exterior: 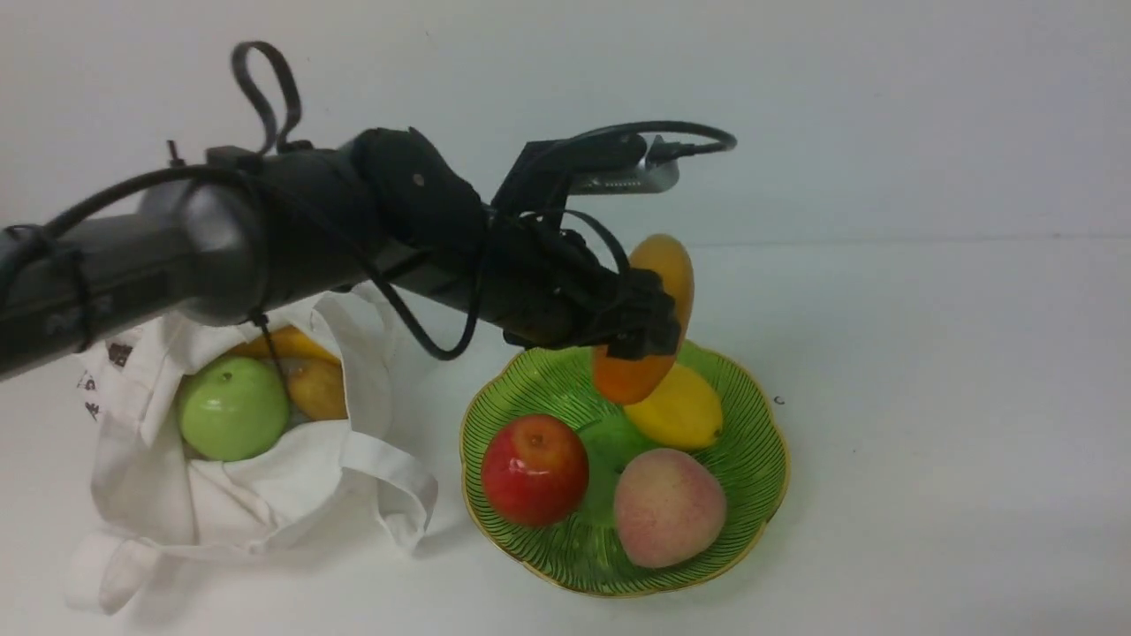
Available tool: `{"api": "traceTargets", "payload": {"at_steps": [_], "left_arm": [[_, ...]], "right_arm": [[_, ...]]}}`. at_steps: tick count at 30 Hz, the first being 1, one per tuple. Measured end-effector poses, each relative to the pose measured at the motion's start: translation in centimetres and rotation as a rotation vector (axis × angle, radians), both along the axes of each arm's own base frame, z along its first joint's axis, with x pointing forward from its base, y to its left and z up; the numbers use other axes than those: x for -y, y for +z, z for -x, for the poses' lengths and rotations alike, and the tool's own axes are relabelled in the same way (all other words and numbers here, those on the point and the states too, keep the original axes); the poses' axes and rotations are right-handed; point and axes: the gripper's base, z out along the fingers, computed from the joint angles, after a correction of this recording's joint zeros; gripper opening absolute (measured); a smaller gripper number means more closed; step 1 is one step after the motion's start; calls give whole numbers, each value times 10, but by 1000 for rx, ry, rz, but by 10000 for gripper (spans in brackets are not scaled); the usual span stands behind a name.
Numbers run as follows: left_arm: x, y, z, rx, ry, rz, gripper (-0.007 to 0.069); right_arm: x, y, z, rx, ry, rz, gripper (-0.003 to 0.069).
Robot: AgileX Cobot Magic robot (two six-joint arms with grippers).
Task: Take the fruit out of the cloth bag on the white table and place them on a plate.
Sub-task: 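Carry the mango from the white cloth bag to the fruit plate with the left gripper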
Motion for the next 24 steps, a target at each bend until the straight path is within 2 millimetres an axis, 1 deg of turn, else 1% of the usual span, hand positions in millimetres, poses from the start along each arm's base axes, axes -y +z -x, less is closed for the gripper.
{"api": "traceTargets", "payload": {"at_steps": [6,11,16,18,20,21,24], "left_arm": [[1,-20,-7,-38,33,-26,531],[-1,-23,-8,-20,20,-75,535],[-7,-24,-11,-30,46,-83,587],[-9,-24,-11,-40,53,-82,617],[-12,-25,-11,-59,56,-84,668],[-13,-24,-11,-63,58,-84,679],[-14,-23,-11,-67,55,-83,681]], "right_arm": [[0,0,0,0,0,0,-14],[0,0,0,0,0,0,-14],[0,0,0,0,0,0,-14],[0,0,0,0,0,0,-14],[0,0,0,0,0,0,-14],[0,0,0,0,0,0,-14],[0,0,0,0,0,0,-14]]}}
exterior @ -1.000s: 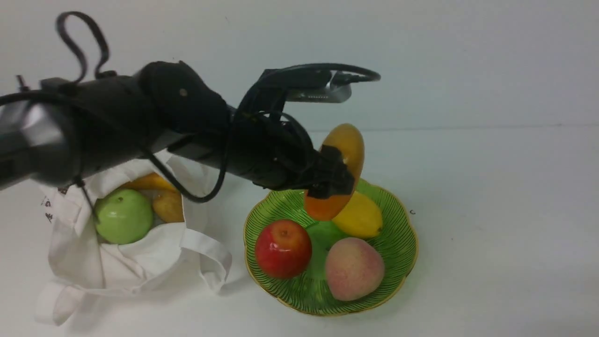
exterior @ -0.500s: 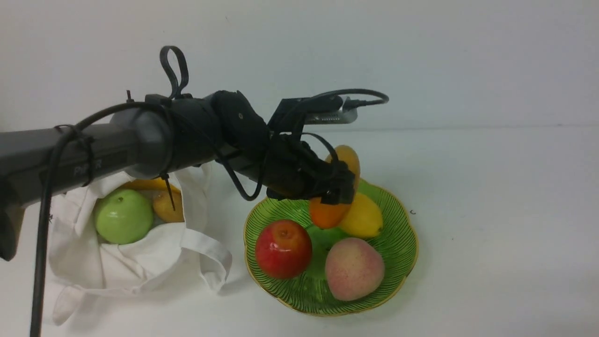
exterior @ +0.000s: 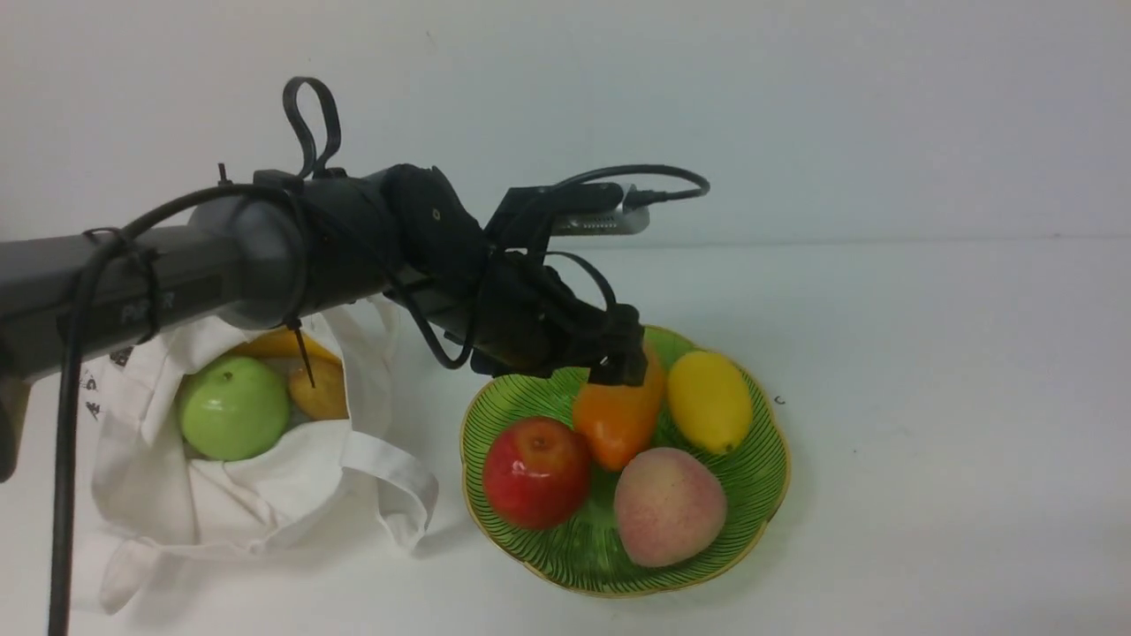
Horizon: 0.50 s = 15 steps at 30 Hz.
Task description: Take the fruit out of the cloth bag on the white table and place them on a plate.
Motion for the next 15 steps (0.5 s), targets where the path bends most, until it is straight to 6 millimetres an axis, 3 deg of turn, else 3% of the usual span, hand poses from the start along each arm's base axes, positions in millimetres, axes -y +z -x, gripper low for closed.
{"api": "traceTargets", "payload": {"at_steps": [4,5,6,8,9,10,11,13,15], "left_arm": [[-6,11,4,-12,-12,0,634],[-12,24,9,-9,-24,-2,562],[-12,26,9,-4,-23,-1,550],[-24,52,20,13,-48,-13,360],[-34,70,28,37,-63,-31,195],[-35,73,29,47,-63,-33,195],[-45,93,40,80,-77,-57,91],[-54,111,49,122,-79,-71,43],[-73,153,78,225,-60,-84,1]], "right_arm": [[0,0,0,0,0,0,-14],[0,0,0,0,0,0,-14],[0,0,0,0,0,0,-14],[0,0,0,0,0,0,-14],[0,0,0,0,0,0,-14],[0,0,0,0,0,0,-14],[0,0,0,0,0,0,-14],[0,0,0,0,0,0,-14],[0,0,0,0,0,0,-14]]}}
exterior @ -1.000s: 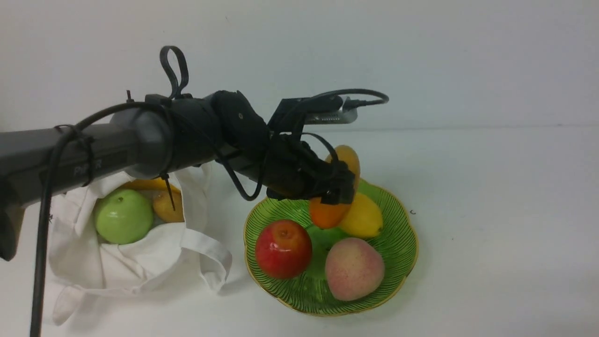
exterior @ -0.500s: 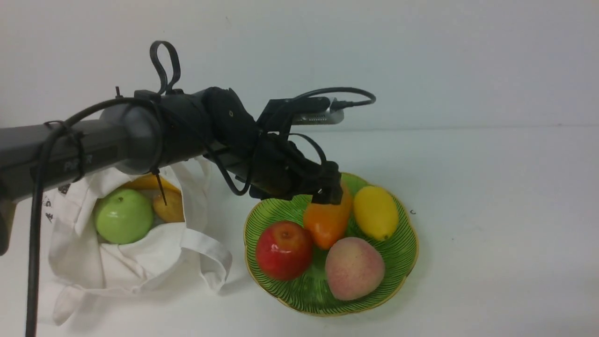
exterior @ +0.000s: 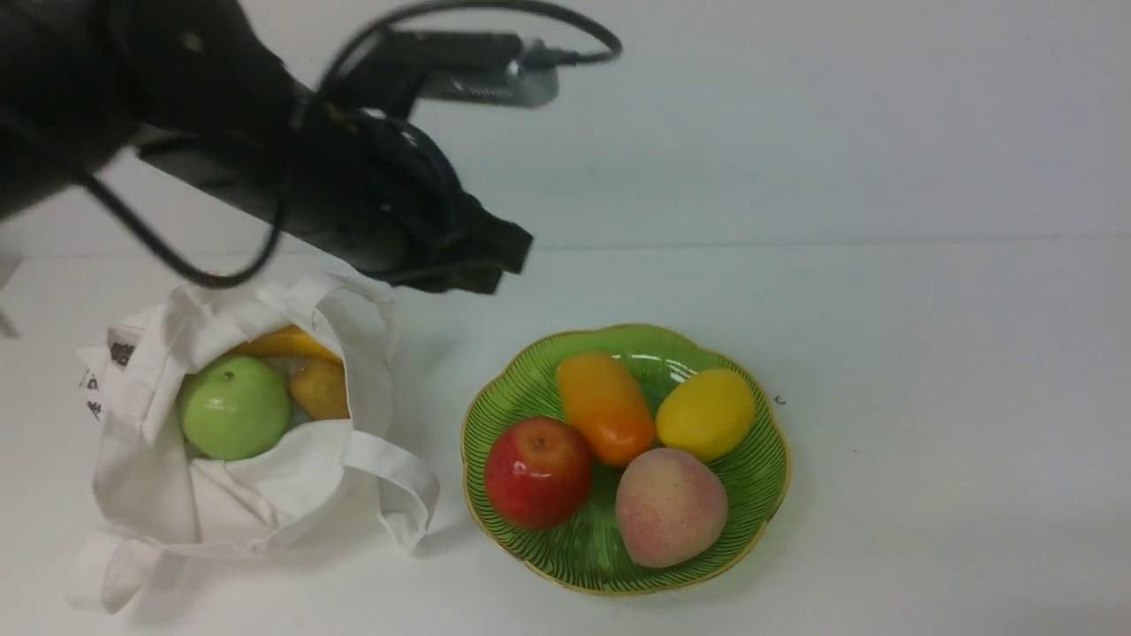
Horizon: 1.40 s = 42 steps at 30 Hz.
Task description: Take the fruit out of the cloth bag on the white table and place them on a plate.
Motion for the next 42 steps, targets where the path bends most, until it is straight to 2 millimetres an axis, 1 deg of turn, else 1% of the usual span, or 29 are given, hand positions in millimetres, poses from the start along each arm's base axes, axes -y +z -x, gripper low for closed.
{"api": "traceTargets", "payload": {"at_steps": [1,2,3,4,5,7,9,10,12,13,15,16,17,18,19,20,21,22,24,26,27,29,33,39,42], "left_arm": [[-7,15,12,47,11,4,-2],[-9,17,15,56,14,0,-4],[-18,34,34,116,31,11,-8],[-25,45,49,158,46,23,-8],[-29,52,59,184,54,35,-8],[-45,66,94,272,87,74,-8],[-58,72,125,361,113,117,-8],[-64,71,139,404,122,141,-8],[-73,68,159,470,136,176,-8],[-79,62,174,512,144,198,-8],[-85,54,189,559,154,224,-8],[-89,48,197,588,161,241,-8],[-95,36,211,629,173,270,-8],[-95,31,212,626,174,270,-8],[-101,20,226,664,188,306,-8],[-101,16,226,660,189,306,-8],[-105,4,235,670,198,327,-8],[-107,-2,240,681,200,337,-8],[-107,-9,242,676,202,337,-8],[-109,-26,247,664,201,332,-8],[-110,-27,248,664,201,332,-8],[-110,-36,249,640,197,319,-8],[-109,-44,247,619,197,307,-8],[-110,-45,247,626,198,290,-8],[-112,-46,246,655,201,232,-8]], "right_arm": [[0,0,0,0,0,0,-14],[0,0,0,0,0,0,-14],[0,0,0,-1,0,0,-14],[0,0,0,-1,0,0,-14],[0,0,0,-1,0,0,-14],[0,0,0,-1,0,0,-14],[0,0,0,-1,0,0,-14],[0,0,0,-1,0,0,-14],[0,0,0,-1,0,0,-14],[0,0,0,-1,0,0,-14],[0,0,0,-1,0,0,-14],[0,0,0,-1,0,0,-14],[0,0,0,-1,0,0,-14],[0,0,0,-1,0,0,-14],[0,0,0,-1,0,0,-14],[0,0,0,-1,0,0,-14],[0,0,0,-1,0,0,-14],[0,0,0,-1,0,0,-14],[0,0,0,-1,0,0,-14],[0,0,0,-1,0,0,-14],[0,0,0,-1,0,0,-14],[0,0,0,-1,0,0,-14],[0,0,0,-1,0,1,-14],[0,0,0,-1,0,1,-14],[0,0,0,-1,0,1,-14]]}}
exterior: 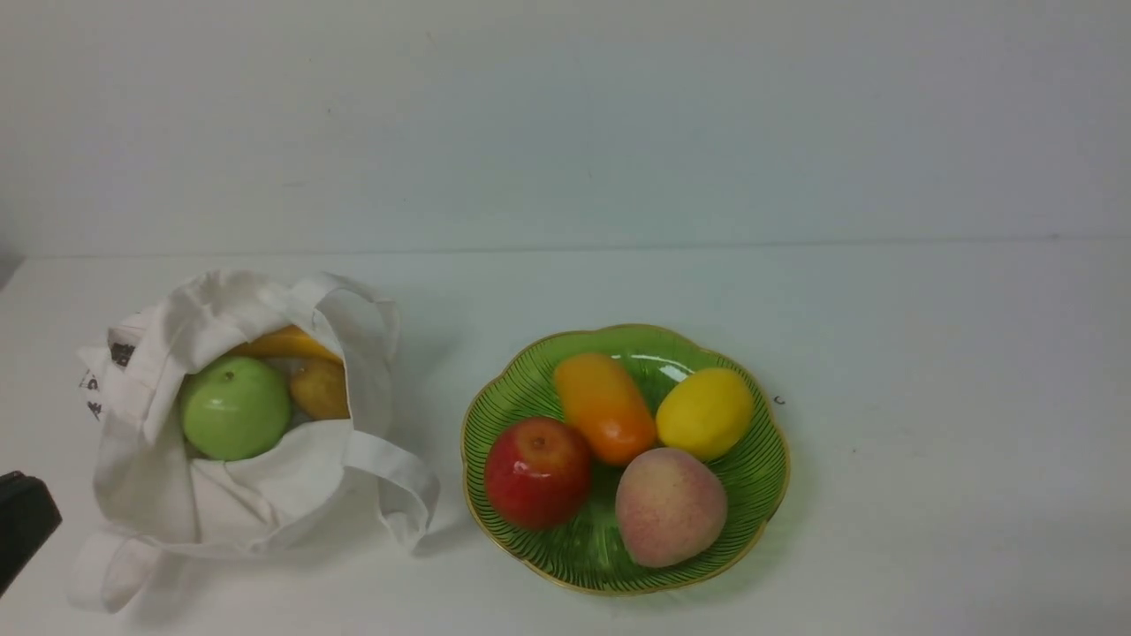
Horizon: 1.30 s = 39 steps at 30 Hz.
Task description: Take the fruit out of the cloth bag on the white table and place them on a plate.
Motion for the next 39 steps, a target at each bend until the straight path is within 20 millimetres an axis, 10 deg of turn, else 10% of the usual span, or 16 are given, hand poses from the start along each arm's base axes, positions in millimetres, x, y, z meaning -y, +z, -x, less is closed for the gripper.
{"api": "traceTargets", "payload": {"at_steps": [19,39], "left_arm": [[-18,-143,-13,-129,365,-102,-8],[-18,-149,-12,-156,364,-106,-8]], "right_arm": [[0,0,0,0,0,0,-14],[0,0,0,0,0,0,-14]]}}
